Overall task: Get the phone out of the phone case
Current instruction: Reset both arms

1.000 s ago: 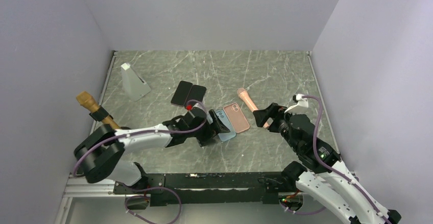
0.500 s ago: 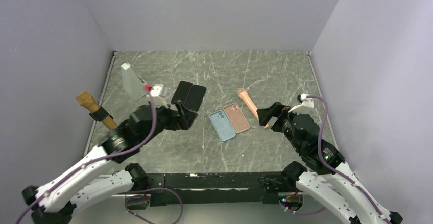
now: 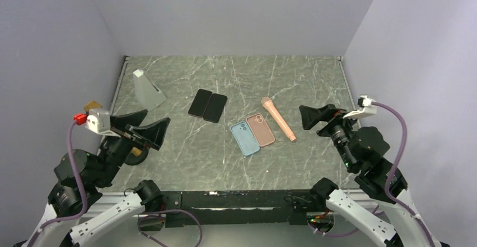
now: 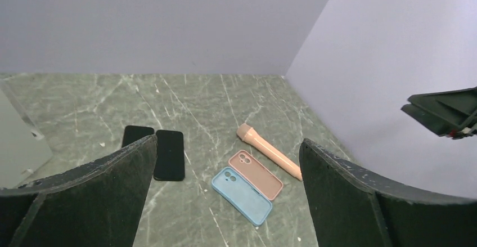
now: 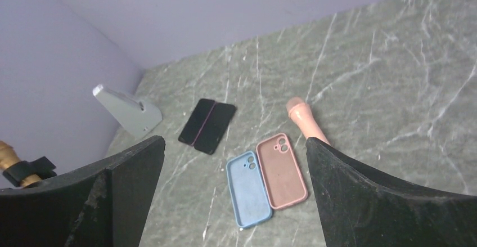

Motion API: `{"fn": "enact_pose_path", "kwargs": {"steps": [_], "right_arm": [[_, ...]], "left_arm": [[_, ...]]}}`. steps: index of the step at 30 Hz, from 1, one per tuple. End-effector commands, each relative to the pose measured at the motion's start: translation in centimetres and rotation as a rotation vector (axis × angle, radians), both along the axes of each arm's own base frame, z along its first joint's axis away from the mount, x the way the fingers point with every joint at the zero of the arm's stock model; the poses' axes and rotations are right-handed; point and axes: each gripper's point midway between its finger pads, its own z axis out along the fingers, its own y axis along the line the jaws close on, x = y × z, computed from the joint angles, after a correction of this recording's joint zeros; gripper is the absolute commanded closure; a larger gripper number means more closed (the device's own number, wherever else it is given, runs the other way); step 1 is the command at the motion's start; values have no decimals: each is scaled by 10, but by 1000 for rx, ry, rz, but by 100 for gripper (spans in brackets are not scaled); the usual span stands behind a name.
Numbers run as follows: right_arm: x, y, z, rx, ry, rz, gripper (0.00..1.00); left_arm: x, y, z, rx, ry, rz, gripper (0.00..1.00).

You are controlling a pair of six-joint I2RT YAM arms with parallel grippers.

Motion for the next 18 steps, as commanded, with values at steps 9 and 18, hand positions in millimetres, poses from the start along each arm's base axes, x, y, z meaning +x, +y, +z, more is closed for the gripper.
{"fn": "enact_pose_path", "kwargs": {"steps": [9, 18], "right_arm": [[-26, -27, 57, 44, -189, -15, 0], [-29, -38, 56, 31, -193, -53, 0]], "left_arm": [[-5, 24, 19, 14, -76, 68, 1], [-6, 20, 20, 12, -73, 51, 1]]}}
